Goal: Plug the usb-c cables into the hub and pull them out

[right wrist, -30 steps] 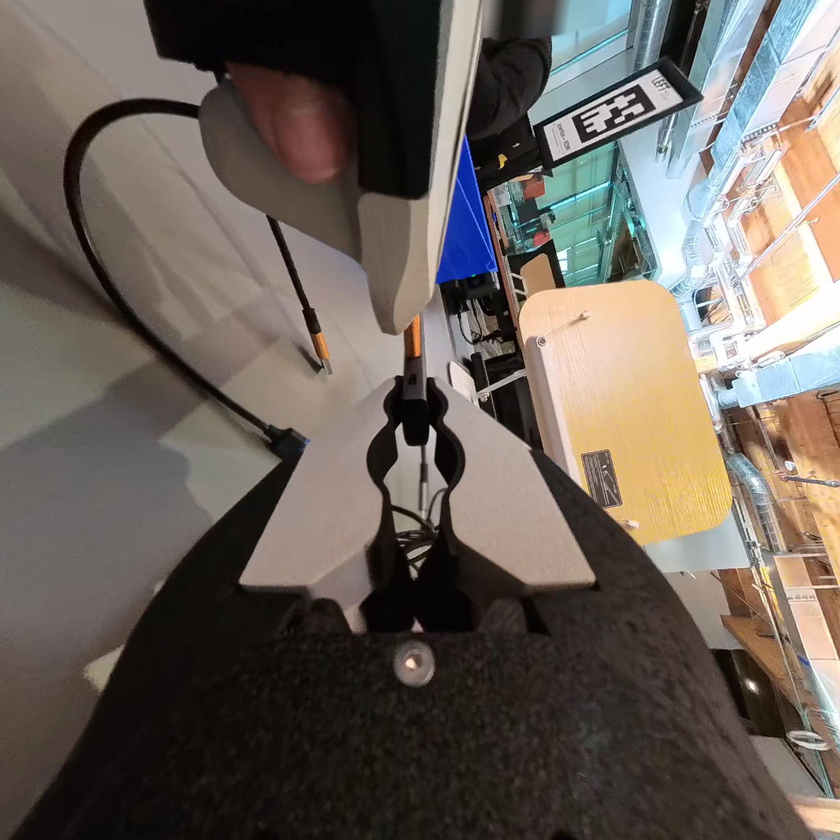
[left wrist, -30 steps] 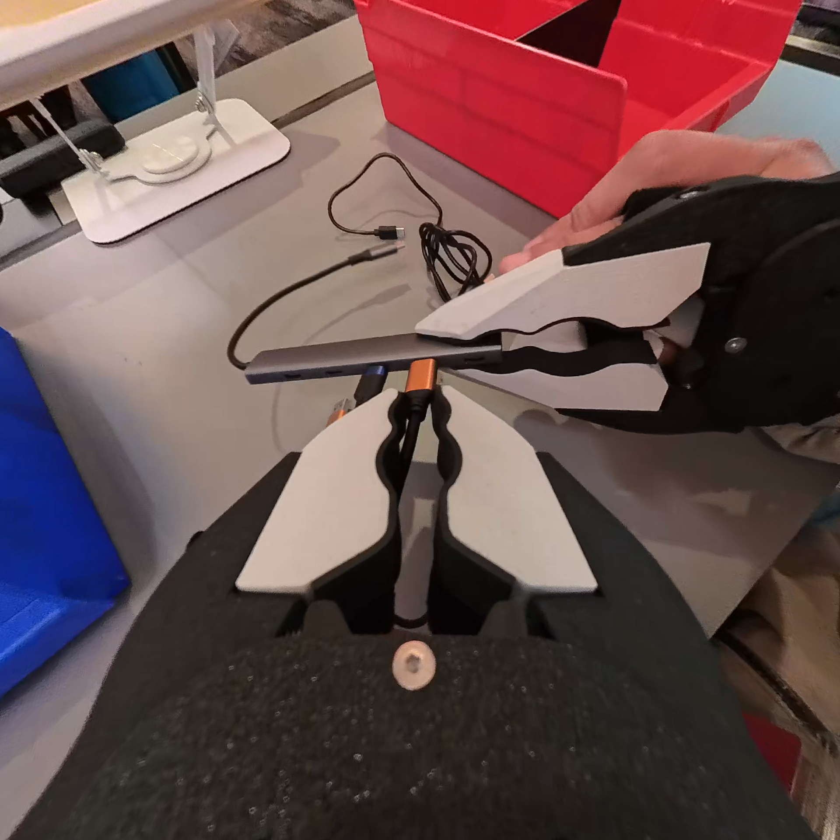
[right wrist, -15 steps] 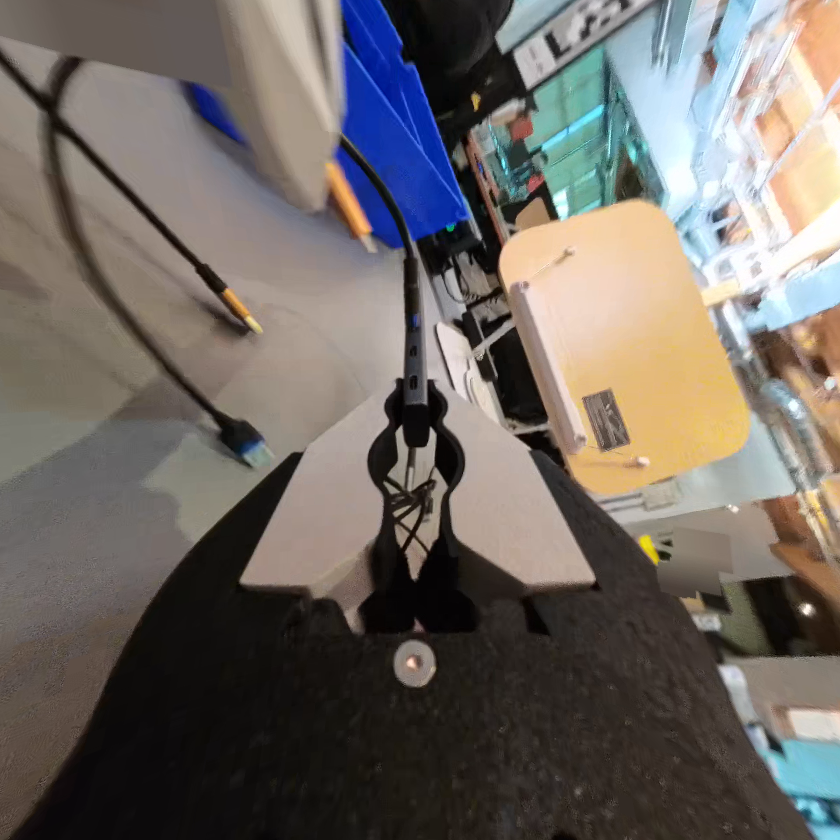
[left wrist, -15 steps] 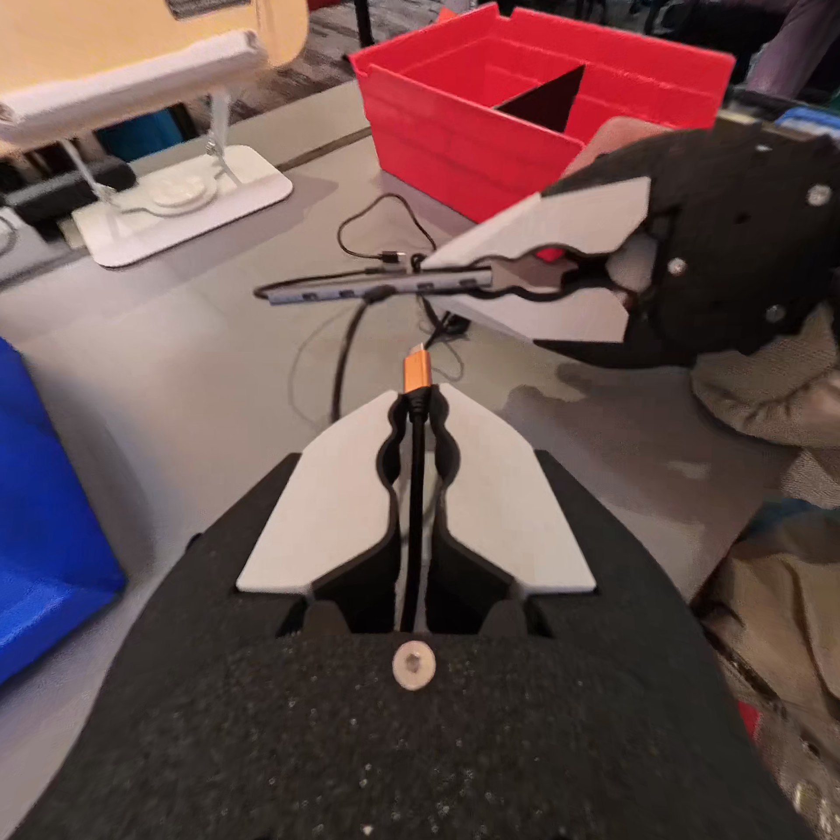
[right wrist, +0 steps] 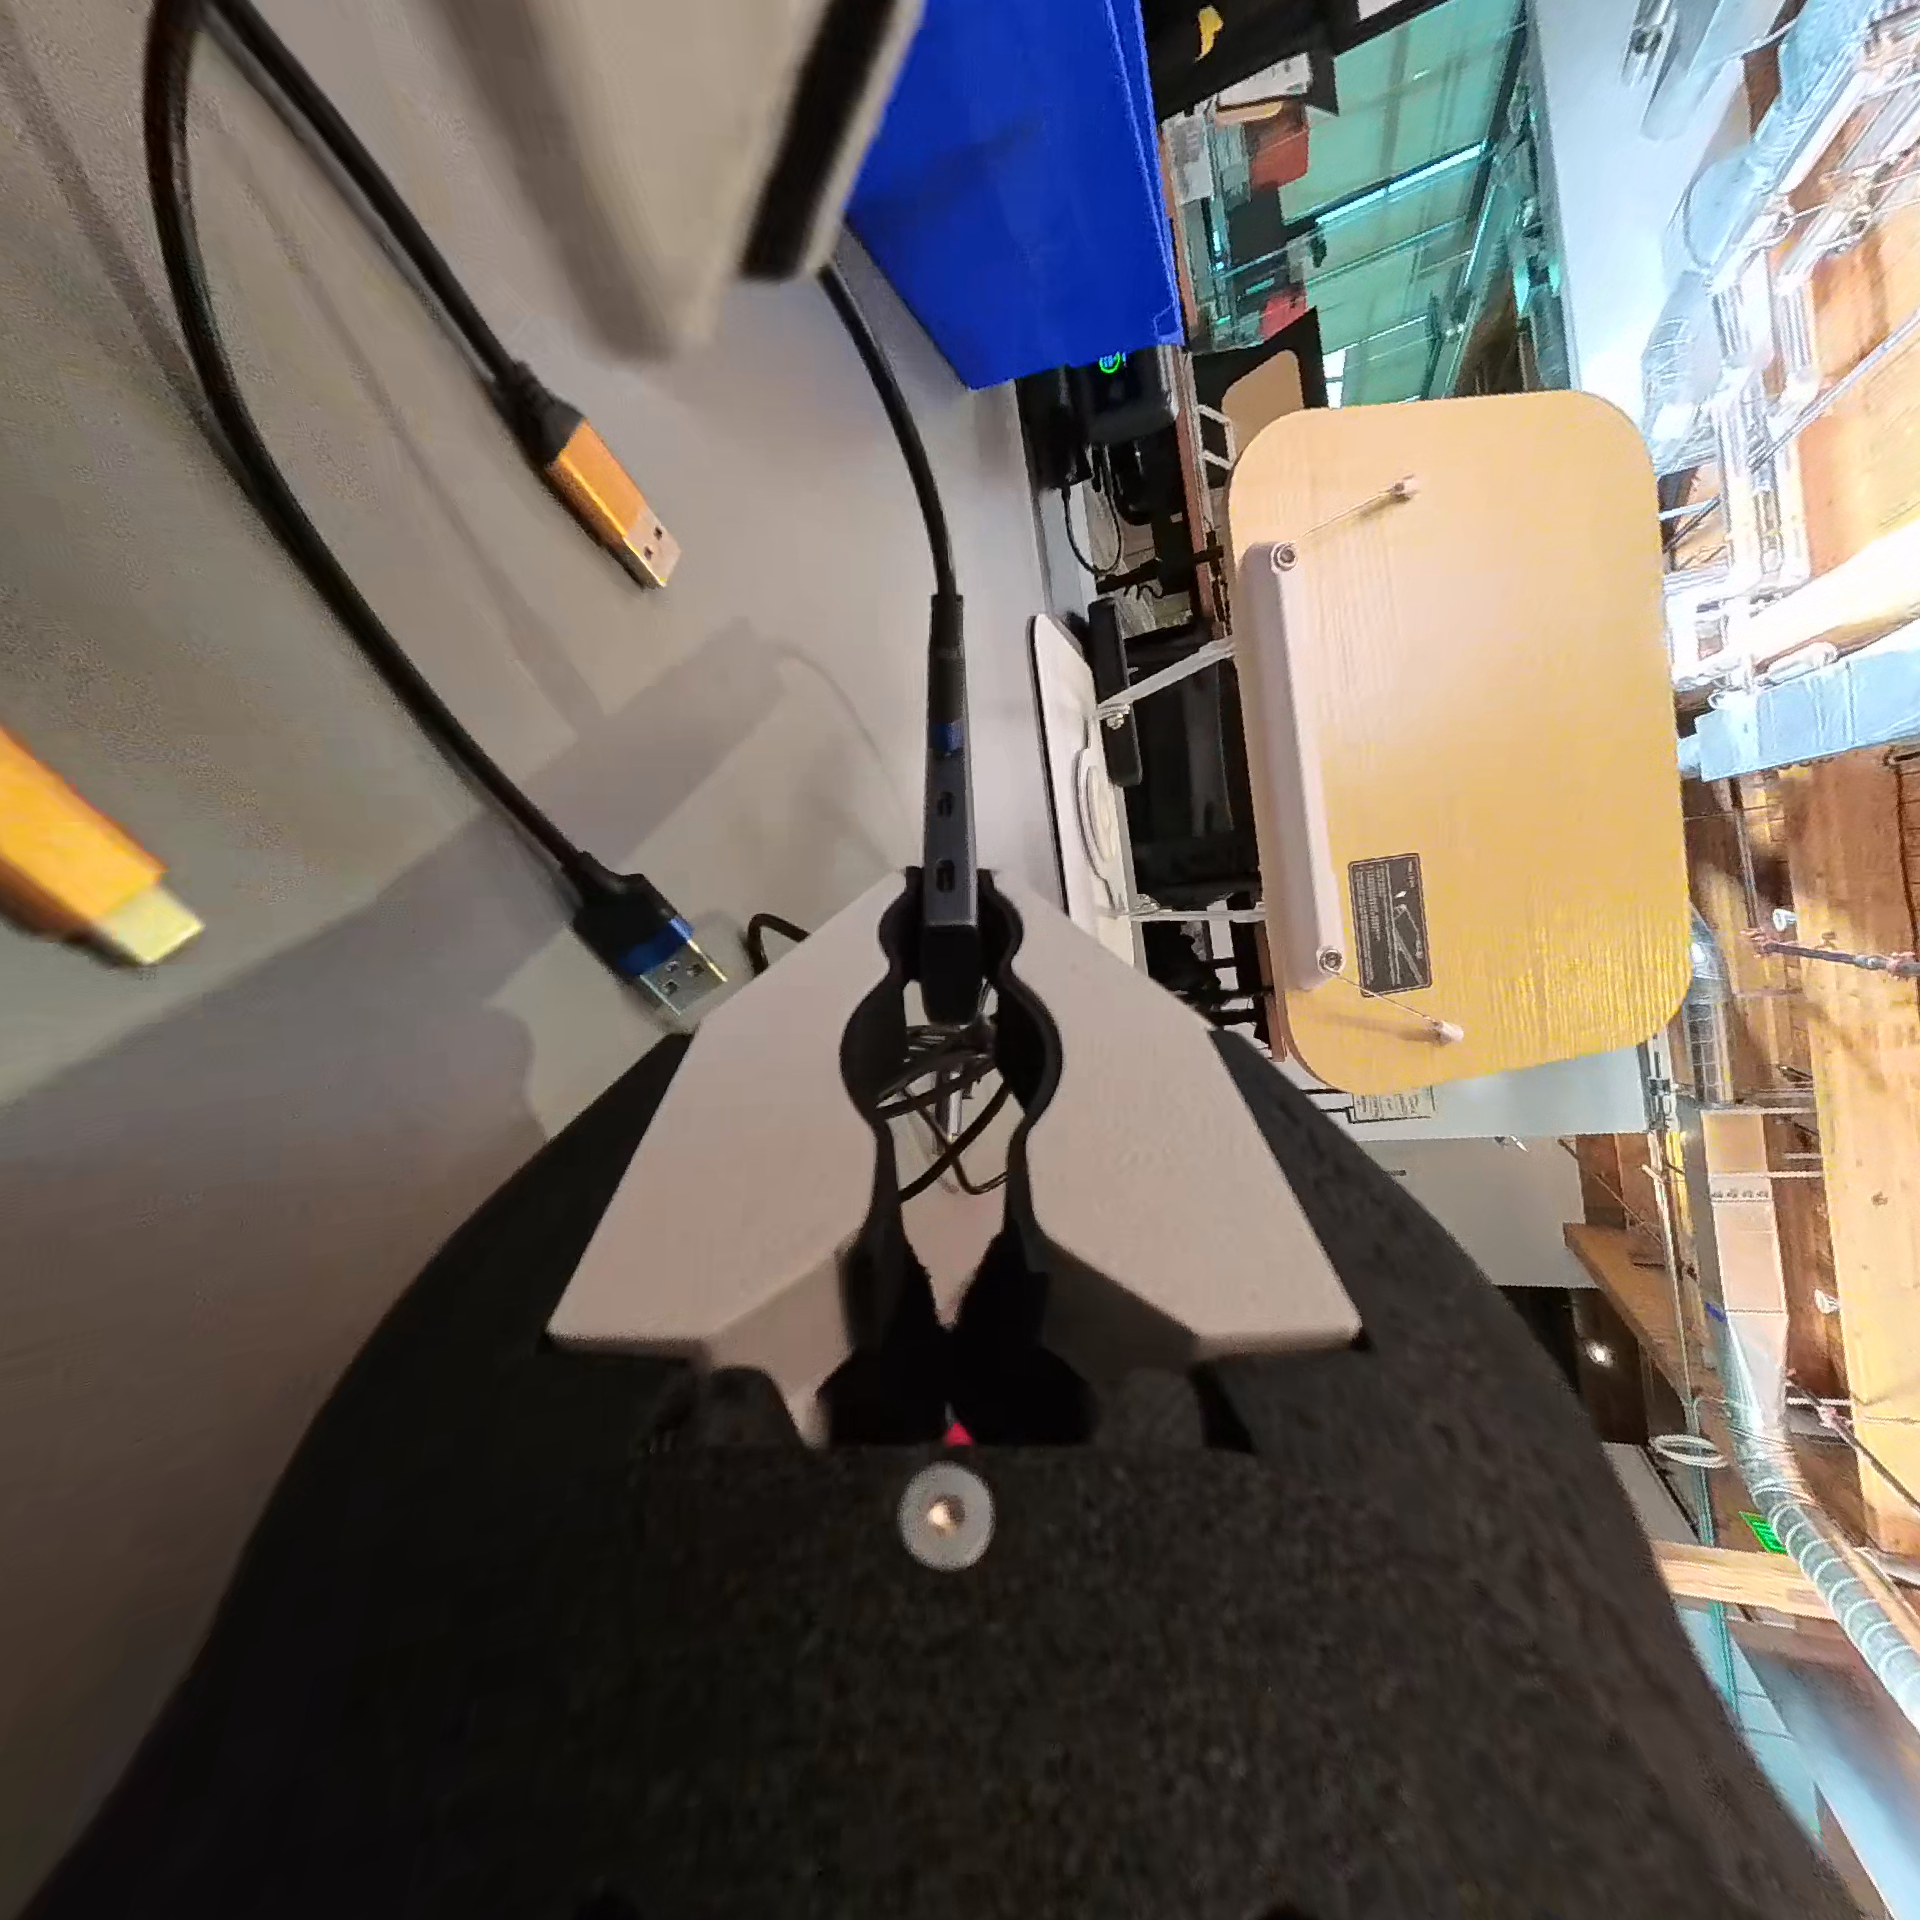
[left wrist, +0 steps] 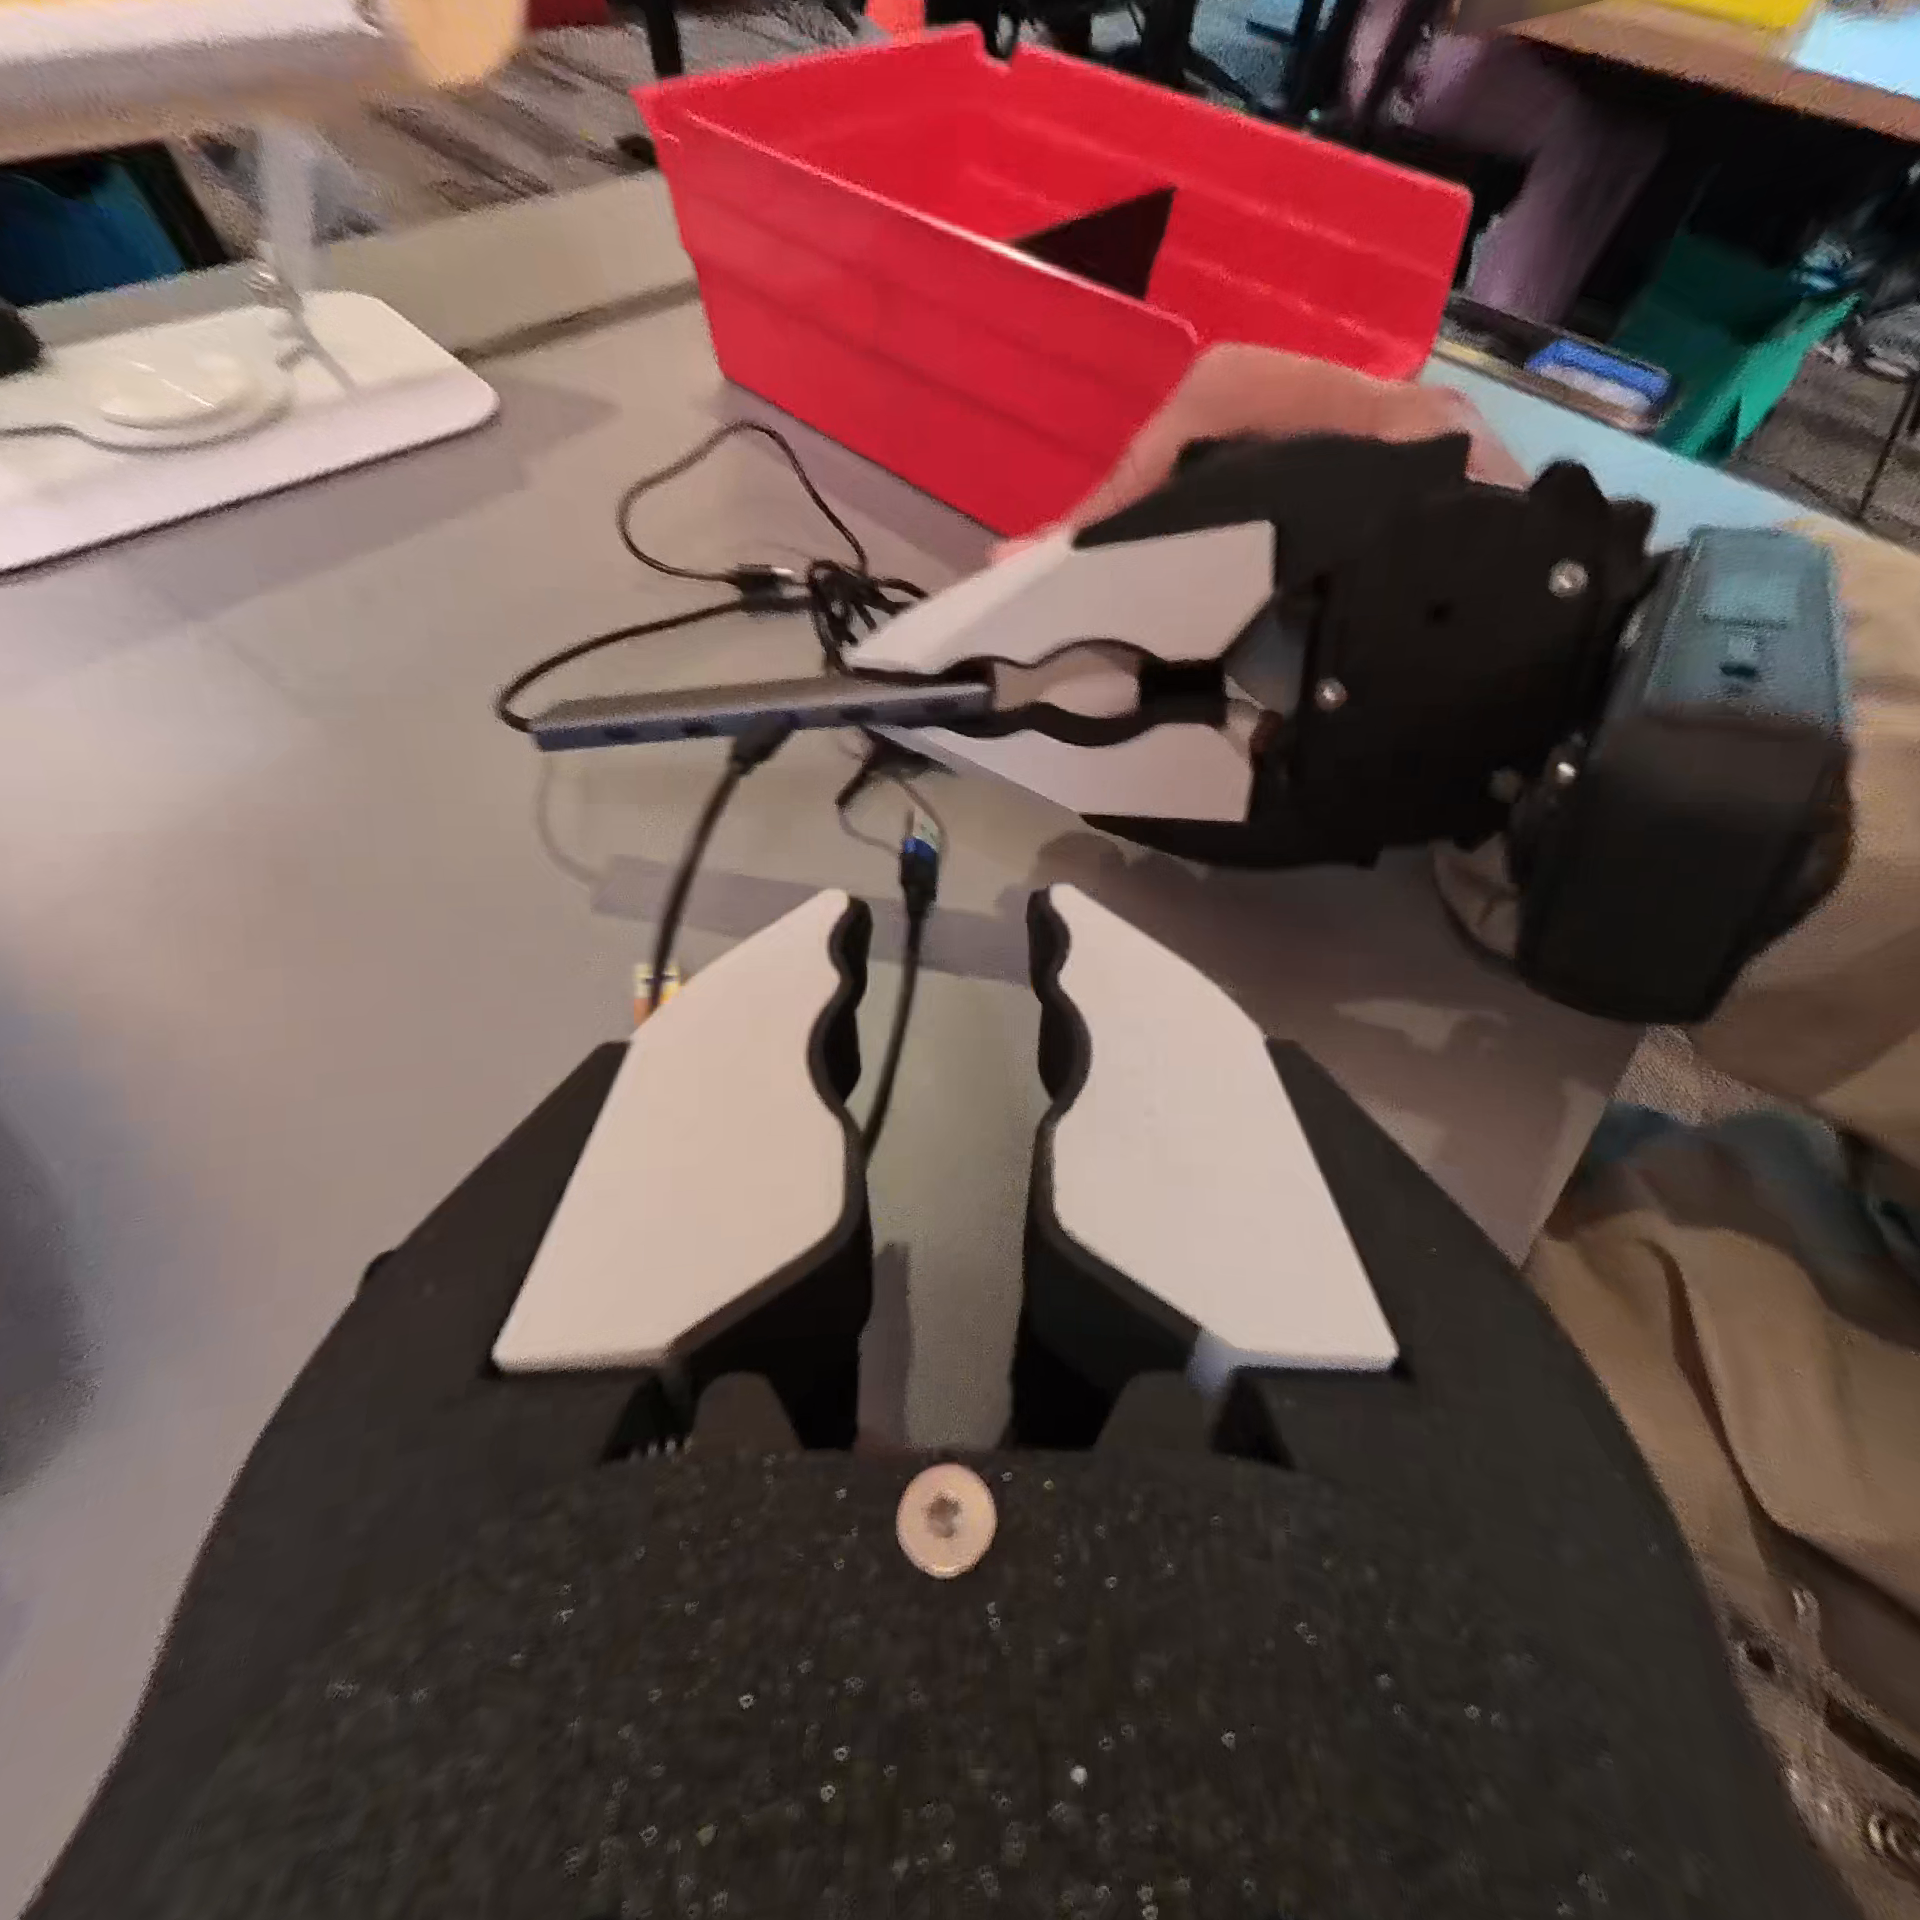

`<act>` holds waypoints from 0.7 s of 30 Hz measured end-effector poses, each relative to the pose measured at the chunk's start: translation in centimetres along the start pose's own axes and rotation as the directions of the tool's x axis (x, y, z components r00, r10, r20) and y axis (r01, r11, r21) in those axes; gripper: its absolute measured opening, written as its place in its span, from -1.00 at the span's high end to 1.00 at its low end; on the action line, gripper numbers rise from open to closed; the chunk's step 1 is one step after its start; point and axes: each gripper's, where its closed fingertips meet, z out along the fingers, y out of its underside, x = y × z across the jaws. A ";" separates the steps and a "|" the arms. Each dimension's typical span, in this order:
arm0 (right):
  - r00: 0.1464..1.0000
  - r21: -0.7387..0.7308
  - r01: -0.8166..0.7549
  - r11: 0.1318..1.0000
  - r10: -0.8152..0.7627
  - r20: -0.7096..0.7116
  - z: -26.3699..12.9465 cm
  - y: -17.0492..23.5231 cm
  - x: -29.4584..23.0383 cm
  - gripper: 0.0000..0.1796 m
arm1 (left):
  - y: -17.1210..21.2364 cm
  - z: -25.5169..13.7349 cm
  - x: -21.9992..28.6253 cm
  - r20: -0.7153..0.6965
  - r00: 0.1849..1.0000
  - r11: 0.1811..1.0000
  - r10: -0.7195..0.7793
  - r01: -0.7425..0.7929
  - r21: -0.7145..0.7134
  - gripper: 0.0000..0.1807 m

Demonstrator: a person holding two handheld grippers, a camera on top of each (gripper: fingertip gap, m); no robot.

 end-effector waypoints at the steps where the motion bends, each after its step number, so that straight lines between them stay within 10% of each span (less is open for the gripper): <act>1: 1.000 0.006 0.004 1.000 -0.004 -0.002 0.0 -0.2 0.1 0.90 | -0.4 -0.2 -0.7 0.025 1.000 1.000 -0.008 0.007 0.013 0.67; 9: 0.986 0.193 0.164 0.967 -0.152 -0.074 -2.1 -5.4 -0.3 0.90 | 1.1 0.6 -3.2 0.025 1.000 0.992 -0.006 0.010 -0.127 0.77; 21: 1.000 0.265 -0.017 0.964 0.023 -0.021 -2.4 -6.6 -0.7 0.84 | 1.4 1.1 -1.7 -0.066 0.994 0.990 -0.090 0.082 -0.117 0.88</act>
